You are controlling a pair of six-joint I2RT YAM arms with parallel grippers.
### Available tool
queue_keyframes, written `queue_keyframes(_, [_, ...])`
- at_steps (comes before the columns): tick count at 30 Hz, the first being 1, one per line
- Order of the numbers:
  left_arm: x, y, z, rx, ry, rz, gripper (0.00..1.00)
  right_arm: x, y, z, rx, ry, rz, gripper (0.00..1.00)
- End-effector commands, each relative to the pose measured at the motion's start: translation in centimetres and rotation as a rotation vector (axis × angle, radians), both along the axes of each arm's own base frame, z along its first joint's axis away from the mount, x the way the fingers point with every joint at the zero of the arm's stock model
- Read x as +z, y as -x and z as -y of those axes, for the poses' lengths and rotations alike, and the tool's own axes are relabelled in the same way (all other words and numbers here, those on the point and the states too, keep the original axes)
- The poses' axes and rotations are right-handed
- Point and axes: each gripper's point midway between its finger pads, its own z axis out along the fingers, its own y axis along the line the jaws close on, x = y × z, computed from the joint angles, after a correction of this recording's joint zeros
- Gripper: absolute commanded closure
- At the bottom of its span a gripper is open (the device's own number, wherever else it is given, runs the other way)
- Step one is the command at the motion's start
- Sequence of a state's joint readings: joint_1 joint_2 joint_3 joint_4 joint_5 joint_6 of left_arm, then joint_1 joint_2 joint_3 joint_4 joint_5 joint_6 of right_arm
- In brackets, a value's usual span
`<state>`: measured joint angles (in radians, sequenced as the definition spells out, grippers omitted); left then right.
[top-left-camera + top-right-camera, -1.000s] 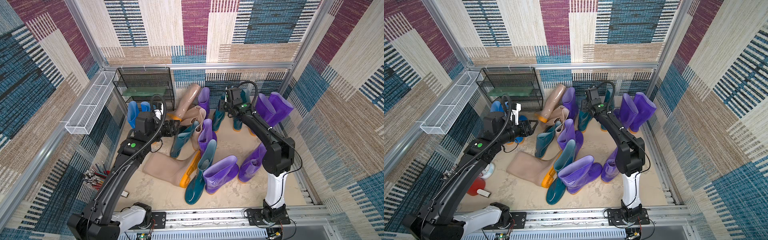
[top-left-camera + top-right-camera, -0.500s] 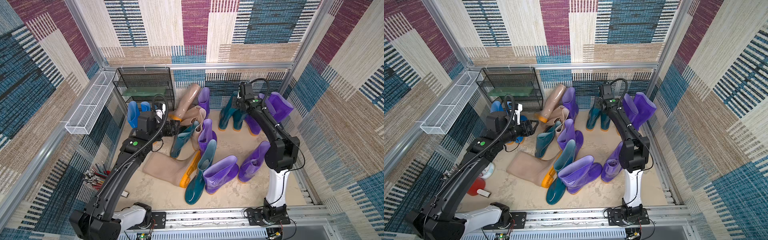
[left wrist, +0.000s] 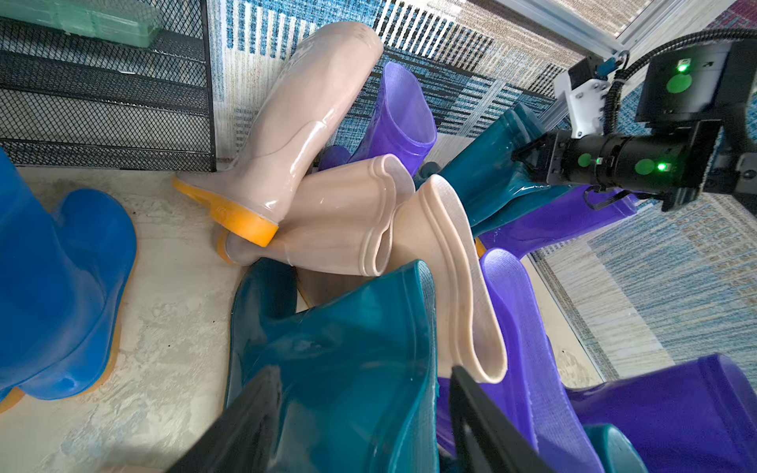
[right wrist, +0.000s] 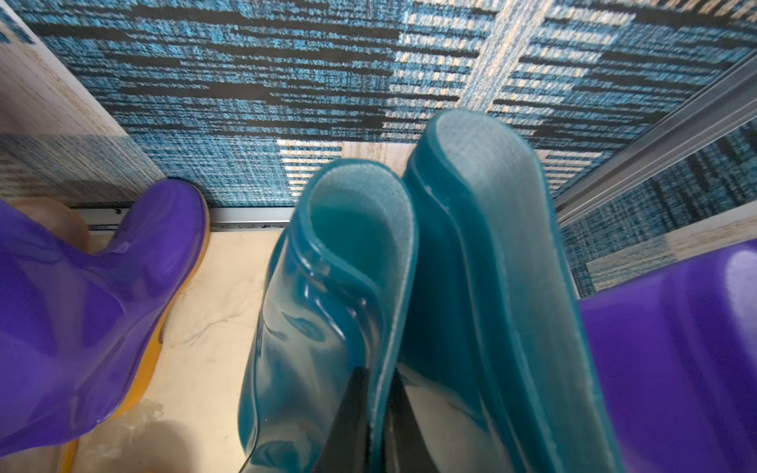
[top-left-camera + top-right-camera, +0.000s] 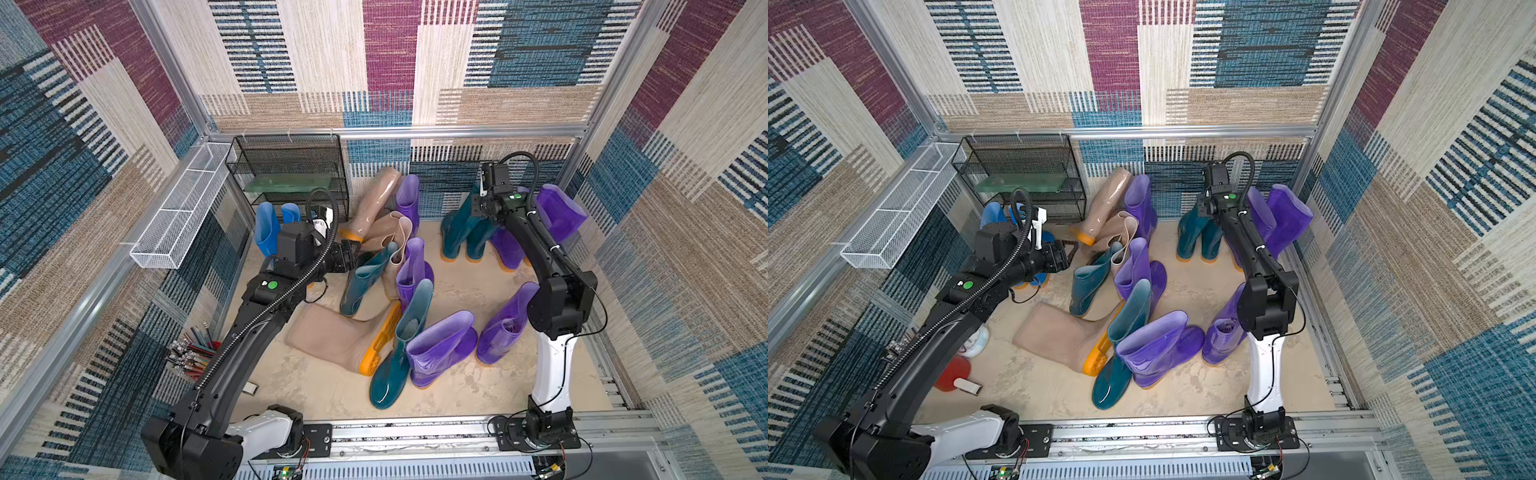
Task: Match and arrange rain boots in pairs
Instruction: Pair a pair of rain boots at the center of the board, then move the rain boot to the corner of the board.
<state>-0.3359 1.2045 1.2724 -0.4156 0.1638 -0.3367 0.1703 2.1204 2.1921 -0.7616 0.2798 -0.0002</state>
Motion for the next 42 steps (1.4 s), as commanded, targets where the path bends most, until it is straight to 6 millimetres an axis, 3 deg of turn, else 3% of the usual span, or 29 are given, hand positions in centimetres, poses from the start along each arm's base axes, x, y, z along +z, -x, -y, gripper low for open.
queue_keyframes(1, [0.4,-0.1,0.2,-0.016,-0.003,0.021,0.33,2.3,-0.8,0.5,-0.016,0.063,0.07,0.94])
queue_keyframes(4, [0.2,-0.2,0.3,-0.017,-0.002,0.018,0.33,3.6,-1.1,-0.2,-0.003,0.087,0.1,0.88])
queue_keyframes(6, [0.3,-0.1,0.3,-0.021,-0.001,0.016,0.33,3.4,-1.1,-0.4,-0.004,0.09,0.092,0.8])
queue_keyframes(10, [0.4,-0.1,0.3,-0.022,-0.002,0.019,0.33,1.5,-0.5,-0.8,-0.013,0.071,0.032,0.42])
queue_keyframes(11, [0.4,-0.1,0.3,-0.022,-0.002,0.02,0.33,1.5,-0.3,-0.8,-0.028,0.074,0.029,0.38])
queue_keyframes(15, [0.4,-0.1,0.5,-0.029,0.003,0.017,0.33,3.8,0.6,-1.2,-0.022,0.023,0.072,0.29])
queue_keyframes(22, [0.6,0.0,0.4,-0.028,0.005,0.023,0.33,11.2,3.9,-1.6,-0.038,-0.055,0.234,0.21])
queue_keyframes(25, [0.7,0.1,0.4,-0.027,0.007,0.026,0.33,13.1,6.3,-0.3,-0.08,-0.085,0.295,0.21])
queue_keyframes(27, [0.8,0.2,0.4,-0.03,0.012,0.026,0.33,13.3,8.1,2.2,-0.145,-0.105,0.333,0.23])
queue_keyframes(29, [0.9,0.3,0.6,-0.038,0.021,0.029,0.33,12.3,10.4,5.2,-0.213,-0.167,0.353,0.28])
queue_keyframes(33, [1.1,0.5,1.0,-0.056,0.039,0.022,0.33,10.7,14.6,9.3,-0.244,-0.279,0.446,0.3])
queue_keyframes(39, [1.4,0.7,1.0,-0.059,0.051,0.035,0.33,2.8,17.7,14.6,-0.347,-0.434,0.374,0.3])
queue_keyframes(42, [1.4,0.7,1.2,-0.065,0.058,0.032,0.33,-0.9,18.5,15.5,-0.358,-0.487,0.321,0.32])
